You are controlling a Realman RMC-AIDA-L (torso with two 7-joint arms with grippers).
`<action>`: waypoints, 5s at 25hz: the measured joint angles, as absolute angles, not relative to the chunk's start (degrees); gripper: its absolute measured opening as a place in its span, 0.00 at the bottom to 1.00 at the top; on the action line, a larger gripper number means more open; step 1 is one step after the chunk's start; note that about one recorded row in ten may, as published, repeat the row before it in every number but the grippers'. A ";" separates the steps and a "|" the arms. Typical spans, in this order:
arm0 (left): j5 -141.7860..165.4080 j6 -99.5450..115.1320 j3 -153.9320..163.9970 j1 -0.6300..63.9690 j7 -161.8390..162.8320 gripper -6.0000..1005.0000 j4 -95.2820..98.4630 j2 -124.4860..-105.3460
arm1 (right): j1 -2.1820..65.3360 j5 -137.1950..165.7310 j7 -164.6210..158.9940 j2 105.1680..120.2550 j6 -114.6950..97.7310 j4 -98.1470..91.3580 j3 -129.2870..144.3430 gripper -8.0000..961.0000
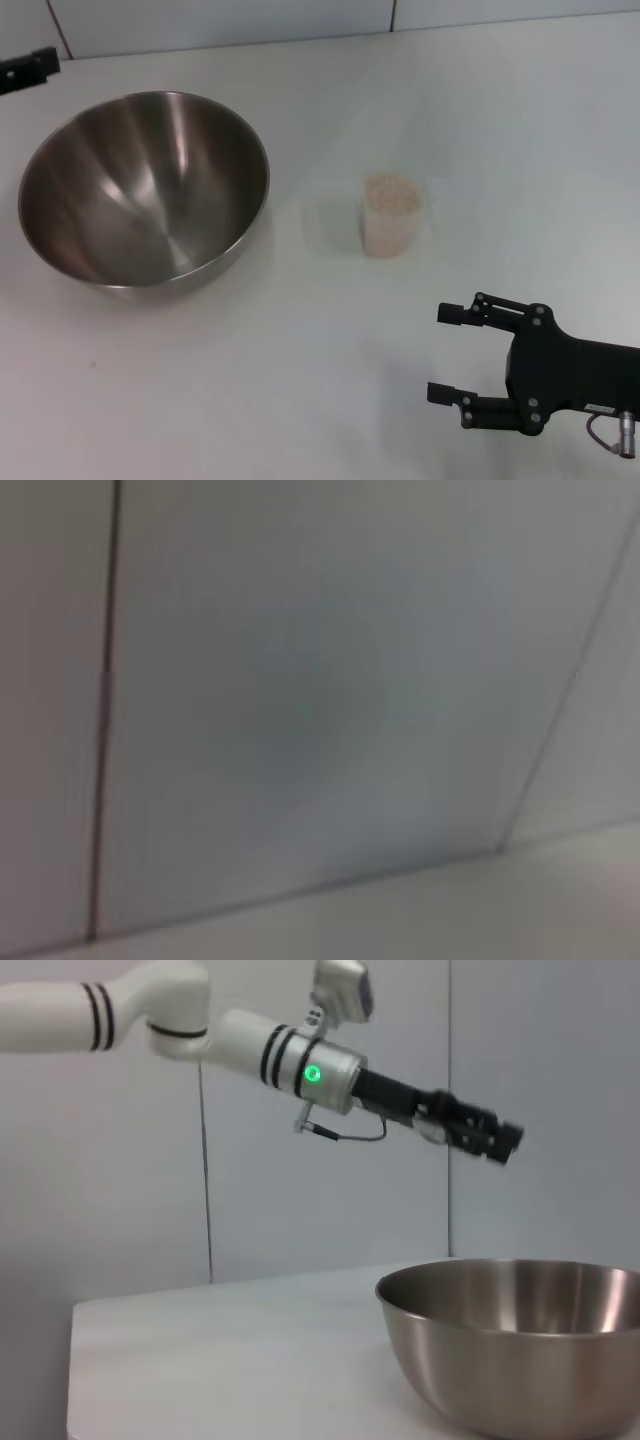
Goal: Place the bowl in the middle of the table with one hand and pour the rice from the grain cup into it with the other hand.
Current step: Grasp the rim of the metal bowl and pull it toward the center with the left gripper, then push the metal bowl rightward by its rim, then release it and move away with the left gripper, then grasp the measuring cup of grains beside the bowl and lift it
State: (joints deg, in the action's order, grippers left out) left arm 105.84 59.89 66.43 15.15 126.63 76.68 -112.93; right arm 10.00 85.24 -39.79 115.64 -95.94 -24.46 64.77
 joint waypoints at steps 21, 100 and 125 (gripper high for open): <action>137.71 70.46 55.03 30.13 133.74 0.78 61.29 -115.95 | 9.84 85.79 -39.82 115.83 -95.79 -24.85 64.77 0.81; 110.27 83.54 54.10 24.03 97.53 0.45 72.47 -117.45 | 9.67 86.35 -40.70 119.18 -88.24 -22.75 51.96 0.81; 117.84 90.52 55.09 22.13 96.78 0.87 71.66 -118.21 | 21.32 83.46 -37.03 119.47 -69.87 -8.02 36.73 0.80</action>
State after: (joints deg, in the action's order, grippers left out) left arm 117.84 90.52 55.09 22.13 96.78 71.66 -118.21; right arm 21.32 83.46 -37.03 119.47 -69.87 -8.02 36.73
